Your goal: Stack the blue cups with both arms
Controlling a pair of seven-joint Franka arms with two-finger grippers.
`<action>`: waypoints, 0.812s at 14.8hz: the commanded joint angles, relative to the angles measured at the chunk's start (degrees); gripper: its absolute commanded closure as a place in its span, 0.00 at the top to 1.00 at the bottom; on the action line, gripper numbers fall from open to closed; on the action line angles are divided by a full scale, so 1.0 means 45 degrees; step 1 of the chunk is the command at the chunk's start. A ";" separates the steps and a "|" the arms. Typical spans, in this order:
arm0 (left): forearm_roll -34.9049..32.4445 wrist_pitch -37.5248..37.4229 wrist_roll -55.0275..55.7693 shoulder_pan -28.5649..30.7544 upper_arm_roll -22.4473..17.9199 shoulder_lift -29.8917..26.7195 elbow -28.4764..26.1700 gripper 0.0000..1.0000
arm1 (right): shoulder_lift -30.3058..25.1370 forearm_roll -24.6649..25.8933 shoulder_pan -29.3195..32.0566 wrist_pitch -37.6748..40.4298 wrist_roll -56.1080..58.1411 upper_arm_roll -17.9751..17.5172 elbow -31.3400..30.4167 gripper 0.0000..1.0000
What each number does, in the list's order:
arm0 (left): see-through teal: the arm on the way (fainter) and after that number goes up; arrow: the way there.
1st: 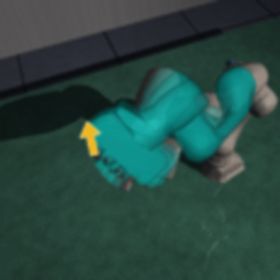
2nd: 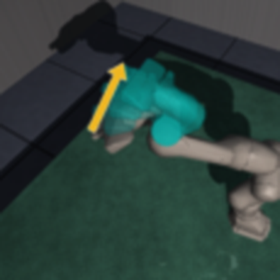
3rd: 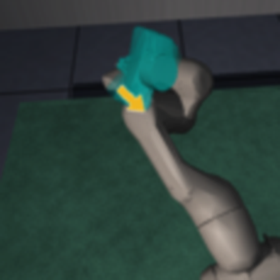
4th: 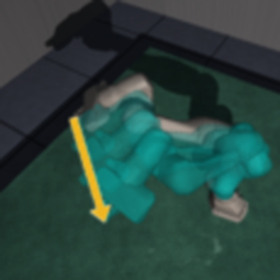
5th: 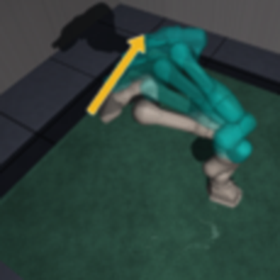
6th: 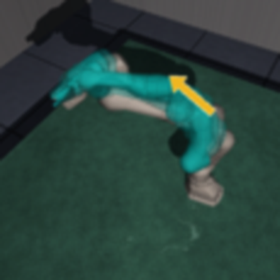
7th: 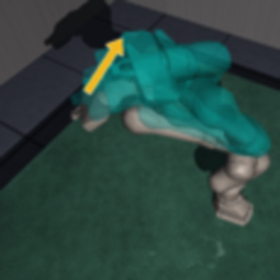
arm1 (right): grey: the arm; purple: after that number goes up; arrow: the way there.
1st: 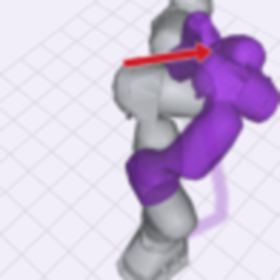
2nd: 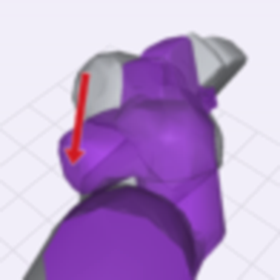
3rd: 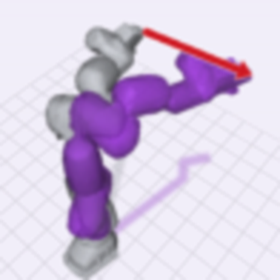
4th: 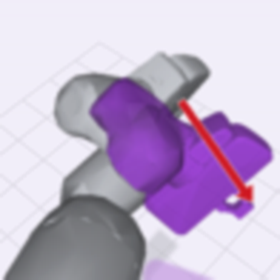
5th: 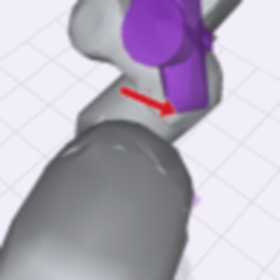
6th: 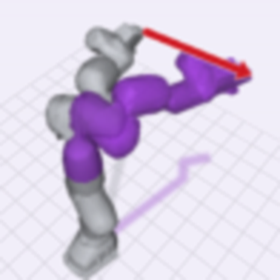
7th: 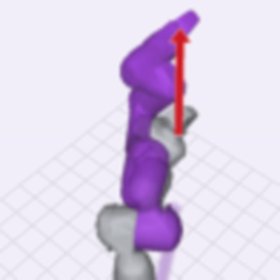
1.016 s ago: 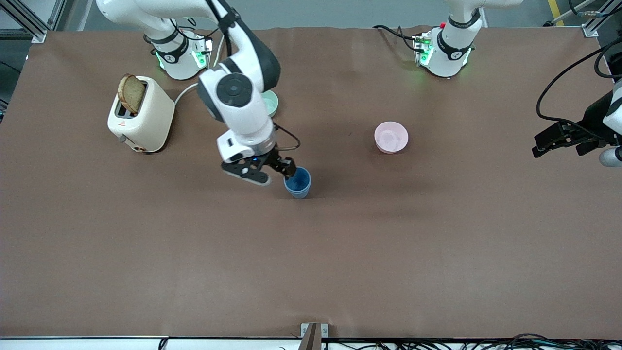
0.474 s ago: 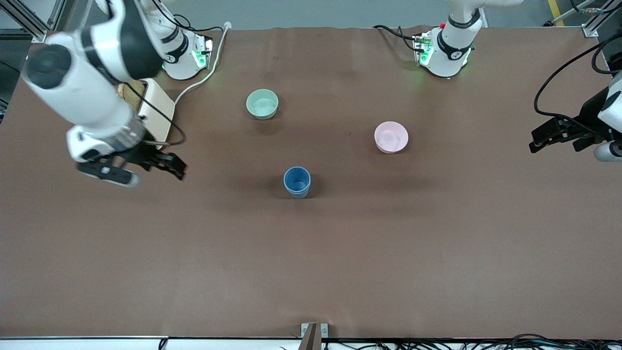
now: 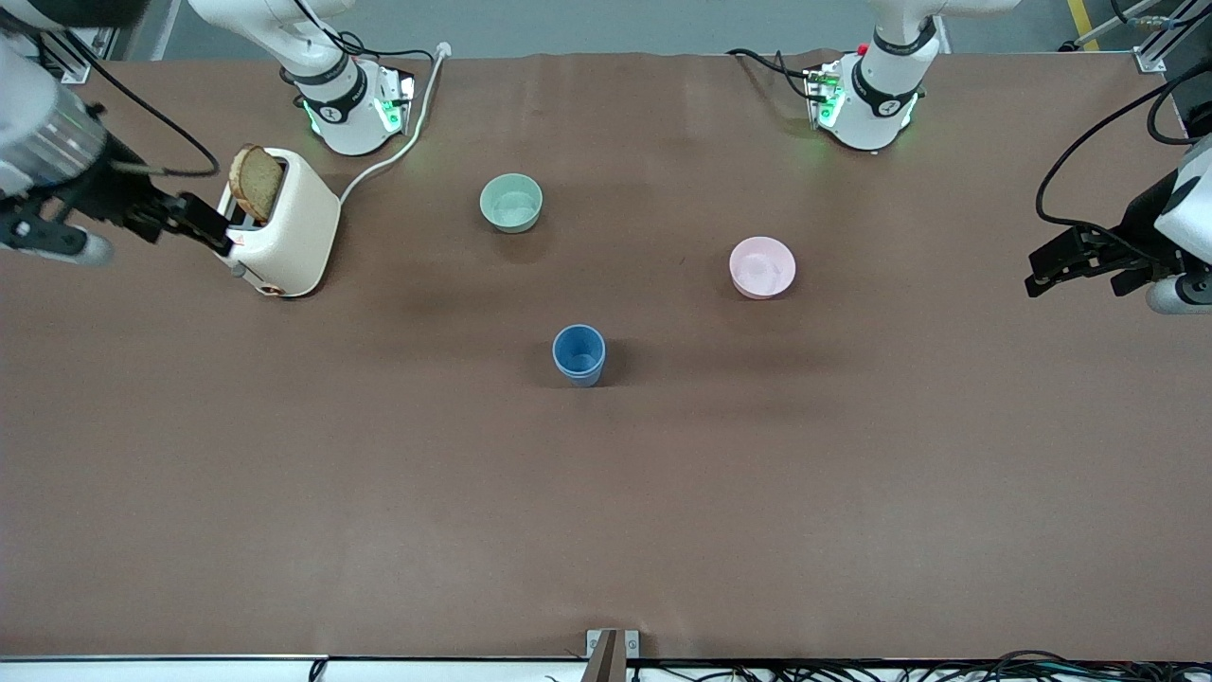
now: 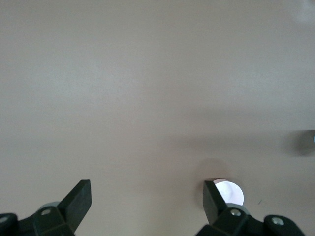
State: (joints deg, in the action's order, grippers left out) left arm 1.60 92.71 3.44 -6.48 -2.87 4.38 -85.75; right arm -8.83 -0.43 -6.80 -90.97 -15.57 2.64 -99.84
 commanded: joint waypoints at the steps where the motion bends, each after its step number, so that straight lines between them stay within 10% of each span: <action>1: 0.0016 0.0003 -0.0217 0.0053 0.0091 -0.0289 -0.0203 1.00 | 0.0185 0.0175 0.0863 0.1132 0.1309 -0.0118 0.1945 1.00; 7: -0.0120 0.0003 -0.0100 0.0074 0.0051 -0.0230 -0.0008 1.00 | 0.1882 0.0019 0.2233 0.2385 0.3265 -0.0138 0.4645 1.00; 12: -0.0120 0.0003 -0.0119 0.0364 0.0401 -0.0172 0.0128 1.00 | 0.1982 -0.0040 0.1961 0.2248 0.3148 -0.0216 0.4022 1.00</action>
State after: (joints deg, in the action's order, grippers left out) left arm 1.59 92.73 3.44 -6.12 -2.65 4.23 -85.55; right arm 0.17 -0.44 2.14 -81.54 -1.43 2.08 -81.81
